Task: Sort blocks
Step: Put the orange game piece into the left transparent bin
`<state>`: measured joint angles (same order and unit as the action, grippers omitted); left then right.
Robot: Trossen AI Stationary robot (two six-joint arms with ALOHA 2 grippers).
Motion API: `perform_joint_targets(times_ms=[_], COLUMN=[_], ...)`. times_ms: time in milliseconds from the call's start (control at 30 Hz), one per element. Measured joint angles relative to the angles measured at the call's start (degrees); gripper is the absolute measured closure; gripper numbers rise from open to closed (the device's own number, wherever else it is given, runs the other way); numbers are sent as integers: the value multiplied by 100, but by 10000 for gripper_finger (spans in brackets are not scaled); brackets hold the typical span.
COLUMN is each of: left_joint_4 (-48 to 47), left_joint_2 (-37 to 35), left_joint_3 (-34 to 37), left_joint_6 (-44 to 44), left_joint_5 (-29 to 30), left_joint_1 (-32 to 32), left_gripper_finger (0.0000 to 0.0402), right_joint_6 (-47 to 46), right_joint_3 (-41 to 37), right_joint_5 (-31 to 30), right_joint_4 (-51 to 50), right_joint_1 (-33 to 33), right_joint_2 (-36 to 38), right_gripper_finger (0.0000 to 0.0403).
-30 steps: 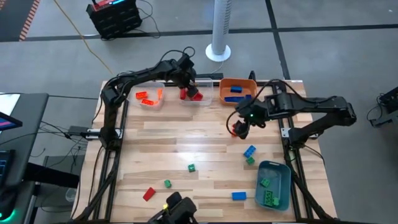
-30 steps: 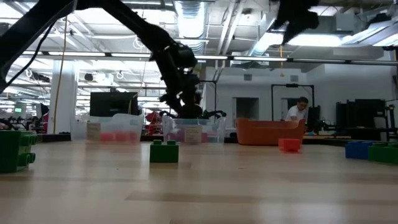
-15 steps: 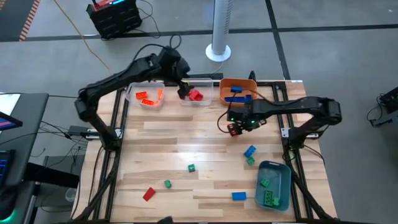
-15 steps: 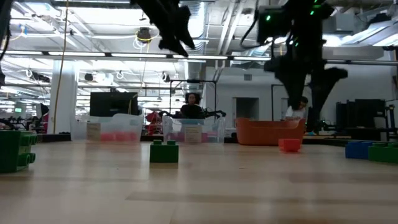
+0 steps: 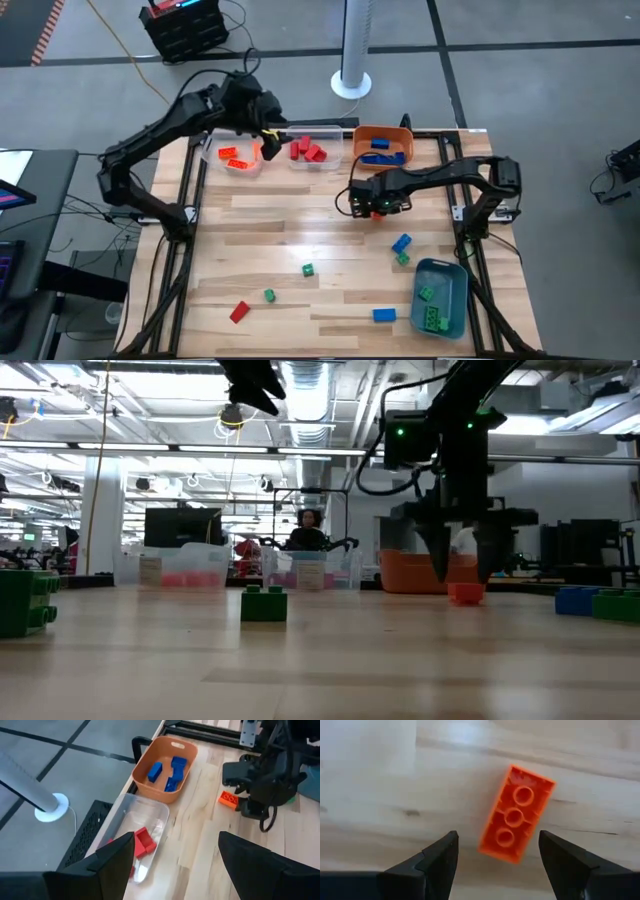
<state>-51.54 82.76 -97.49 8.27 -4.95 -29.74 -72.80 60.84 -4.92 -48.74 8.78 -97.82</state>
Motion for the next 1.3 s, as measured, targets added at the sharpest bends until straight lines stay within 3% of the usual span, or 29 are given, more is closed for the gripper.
perform_joint_targets(times_ms=[133, 400, 500, 800, 933, 1100, 1300], left_joint_4=[-103, -383, -310, -92, 125, 622, 1861], left_joint_2=[-117, -150, -170, -433, -697, -858, -870], left_joint_3=[4, 128, 448, 1393, 1729, 2137, 2395], left_joint_6=[91, 229, 296, 164, 149, -85, -747], left_joint_5=[2, -228, -538, -719, -1369, -2087, -2764], left_joint_1=[-50, -127, -125, -111, -116, -65, 155], left_gripper_finger=[121, 121, 121, 121, 121, 121, 121], right_joint_6=[-162, 354, 768, 1902, 2898, 4002, 4942], right_joint_3=[0, -28, -24, -18, 81, 87, 90], right_joint_5=[-150, -255, -164, 337, 361, 357, 357], right_joint_4=[81, 200, 293, 418, 616, 1643, 3796], right_joint_1=[-23, 49, 164, 376, 273, 83, -170], right_joint_2=[-154, -336, -385, -345, 90, 878, 1823], right_gripper_finger=[121, 138, 164, 276, 302, 288, 282])
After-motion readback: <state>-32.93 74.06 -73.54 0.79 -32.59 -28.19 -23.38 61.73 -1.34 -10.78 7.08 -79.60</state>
